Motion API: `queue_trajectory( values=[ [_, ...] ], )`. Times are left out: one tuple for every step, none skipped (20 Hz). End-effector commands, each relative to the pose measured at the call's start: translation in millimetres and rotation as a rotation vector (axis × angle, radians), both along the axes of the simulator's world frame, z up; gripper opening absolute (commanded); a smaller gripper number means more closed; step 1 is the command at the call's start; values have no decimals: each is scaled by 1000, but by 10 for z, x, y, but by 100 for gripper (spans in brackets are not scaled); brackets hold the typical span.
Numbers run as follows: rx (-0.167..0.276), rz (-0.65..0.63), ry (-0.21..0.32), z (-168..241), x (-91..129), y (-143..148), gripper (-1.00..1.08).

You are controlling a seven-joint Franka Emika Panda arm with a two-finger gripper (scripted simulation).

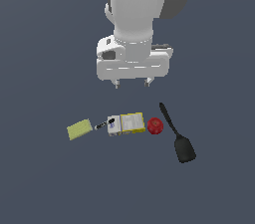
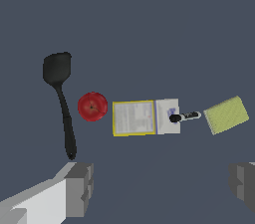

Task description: Pick up a designated object from a clutter of objects.

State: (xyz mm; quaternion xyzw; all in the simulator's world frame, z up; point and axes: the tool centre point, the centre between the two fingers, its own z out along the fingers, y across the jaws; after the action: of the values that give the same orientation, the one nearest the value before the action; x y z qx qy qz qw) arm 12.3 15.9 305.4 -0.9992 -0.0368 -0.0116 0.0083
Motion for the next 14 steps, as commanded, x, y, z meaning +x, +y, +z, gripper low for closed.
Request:
queue_trajectory(
  values=[
    [-6, 31, 2, -126, 41, 62, 100],
    [-8, 47, 3, -188, 61, 94, 100],
    [-11, 64, 4, -257, 82, 128, 100],
    [-14, 83, 4, -332, 104, 166, 100],
    [-17, 103, 5, -413, 126, 208, 100],
    [-19, 126, 6, -501, 147, 254, 100],
    [-22, 149, 7, -596, 168, 304, 100],
    [-25, 175, 8, -698, 188, 358, 100],
    [-27, 202, 9, -806, 206, 417, 100],
    [-29, 231, 10, -921, 221, 480, 100],
    [-30, 261, 11, -1040, 234, 546, 100],
    [-31, 289, 12, -1153, 243, 609, 100],
    [-32, 316, 13, -1260, 248, 669, 100],
    [-32, 341, 13, -1361, 250, 726, 100]
  ],
)
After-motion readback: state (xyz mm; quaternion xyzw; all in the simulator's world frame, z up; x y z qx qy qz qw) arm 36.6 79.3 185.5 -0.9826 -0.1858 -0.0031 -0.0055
